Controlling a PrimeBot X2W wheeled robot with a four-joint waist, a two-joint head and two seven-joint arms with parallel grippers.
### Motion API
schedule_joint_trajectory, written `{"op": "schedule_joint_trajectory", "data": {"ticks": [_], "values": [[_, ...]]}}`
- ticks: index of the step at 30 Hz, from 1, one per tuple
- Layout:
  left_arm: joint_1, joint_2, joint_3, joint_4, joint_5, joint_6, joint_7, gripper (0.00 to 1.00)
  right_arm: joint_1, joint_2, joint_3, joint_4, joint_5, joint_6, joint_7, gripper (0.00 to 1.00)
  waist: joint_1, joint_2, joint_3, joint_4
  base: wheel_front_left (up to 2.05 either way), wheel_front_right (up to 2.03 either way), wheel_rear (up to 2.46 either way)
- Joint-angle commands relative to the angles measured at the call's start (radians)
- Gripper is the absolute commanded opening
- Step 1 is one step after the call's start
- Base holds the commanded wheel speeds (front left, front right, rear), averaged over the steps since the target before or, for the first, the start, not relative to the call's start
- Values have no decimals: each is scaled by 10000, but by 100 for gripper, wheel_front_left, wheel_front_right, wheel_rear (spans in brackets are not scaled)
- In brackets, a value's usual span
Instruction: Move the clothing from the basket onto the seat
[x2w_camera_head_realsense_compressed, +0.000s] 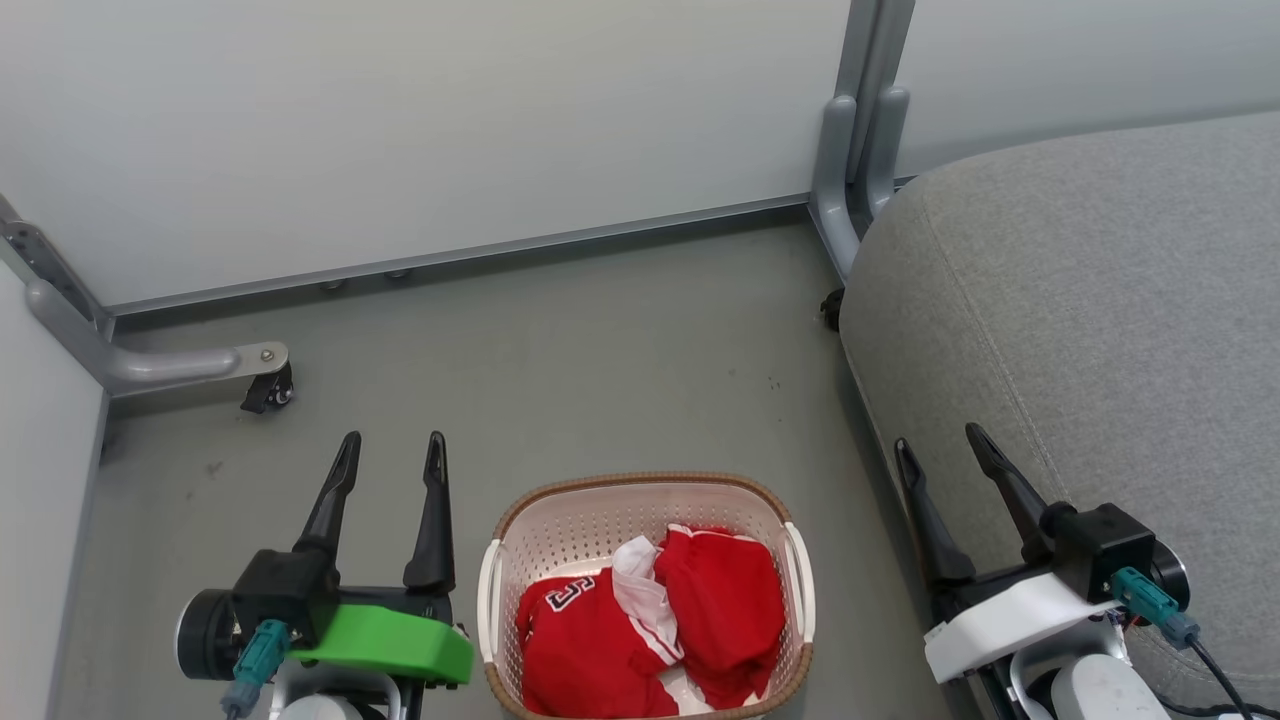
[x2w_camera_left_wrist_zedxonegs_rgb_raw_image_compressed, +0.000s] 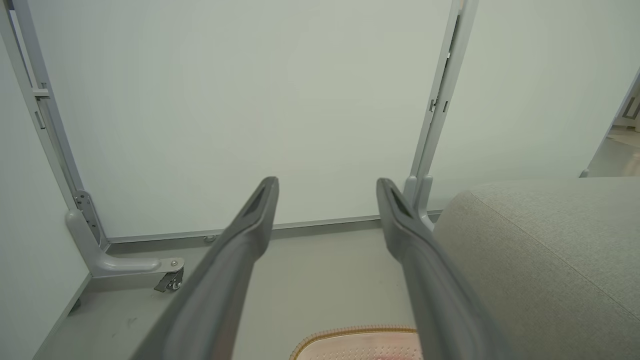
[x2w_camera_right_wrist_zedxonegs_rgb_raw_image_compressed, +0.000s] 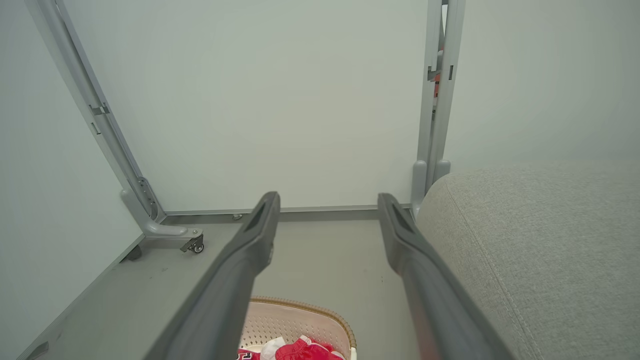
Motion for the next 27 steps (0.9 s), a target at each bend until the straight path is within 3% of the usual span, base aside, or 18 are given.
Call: {"op": "schedule_joint_trajectory", "data": {"ticks": [1, 14, 27], "values": [[97, 65, -14, -6, 273, -62, -74, 100, 63, -54, -37, -73, -230, 4, -104, 100, 0, 19, 18, -4, 0, 0, 0], [62, 68, -230, 52, 1176, -140, -319, 100, 21, -61, -179, -151, -1161, 2, -321, 100, 0, 22, 131, 14, 0, 0, 0], [25, 67, -224, 90, 1123, -116, -290, 100, -10, -59, -241, -182, -1188, 2, -317, 100, 0, 22, 242, 18, 0, 0, 0]]}}
